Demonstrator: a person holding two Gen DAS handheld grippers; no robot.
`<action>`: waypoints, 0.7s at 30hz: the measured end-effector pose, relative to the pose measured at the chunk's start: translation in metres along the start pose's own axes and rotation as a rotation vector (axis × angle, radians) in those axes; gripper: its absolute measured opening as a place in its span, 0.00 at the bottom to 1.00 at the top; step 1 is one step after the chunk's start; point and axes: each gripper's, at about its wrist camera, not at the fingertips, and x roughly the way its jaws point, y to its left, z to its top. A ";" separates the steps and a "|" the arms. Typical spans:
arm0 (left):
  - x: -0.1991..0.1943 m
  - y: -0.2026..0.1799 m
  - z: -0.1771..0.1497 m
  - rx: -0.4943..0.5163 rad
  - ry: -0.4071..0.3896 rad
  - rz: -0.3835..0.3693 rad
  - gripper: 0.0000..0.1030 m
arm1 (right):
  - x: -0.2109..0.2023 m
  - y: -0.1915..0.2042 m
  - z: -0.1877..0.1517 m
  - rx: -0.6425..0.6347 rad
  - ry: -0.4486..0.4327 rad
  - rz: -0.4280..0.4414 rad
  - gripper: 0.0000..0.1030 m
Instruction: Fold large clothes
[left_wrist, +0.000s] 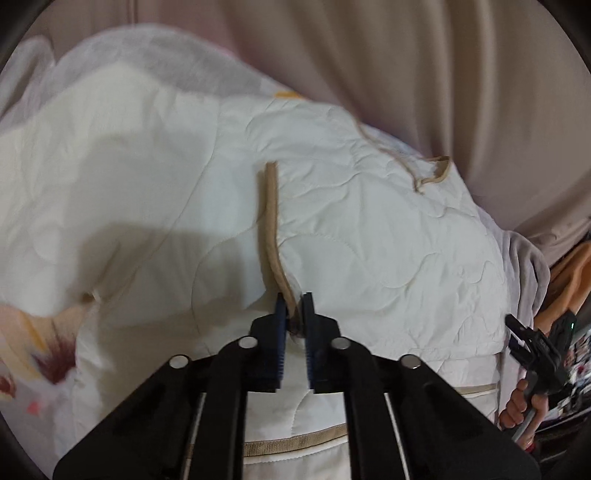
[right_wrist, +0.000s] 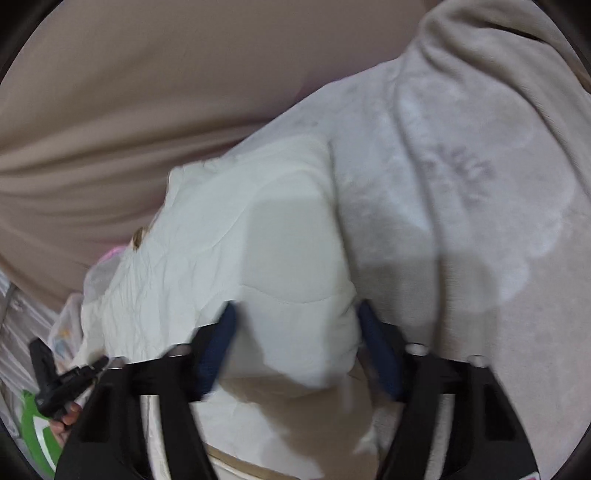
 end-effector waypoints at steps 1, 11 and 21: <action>-0.013 -0.005 0.004 0.031 -0.049 0.002 0.05 | -0.002 0.016 0.003 -0.051 -0.024 -0.008 0.19; 0.009 -0.001 0.002 0.143 -0.060 0.167 0.05 | 0.017 0.033 -0.009 -0.265 -0.023 -0.136 0.12; -0.020 0.016 -0.005 0.101 -0.095 0.096 0.09 | -0.058 0.071 -0.006 -0.396 -0.211 -0.164 0.27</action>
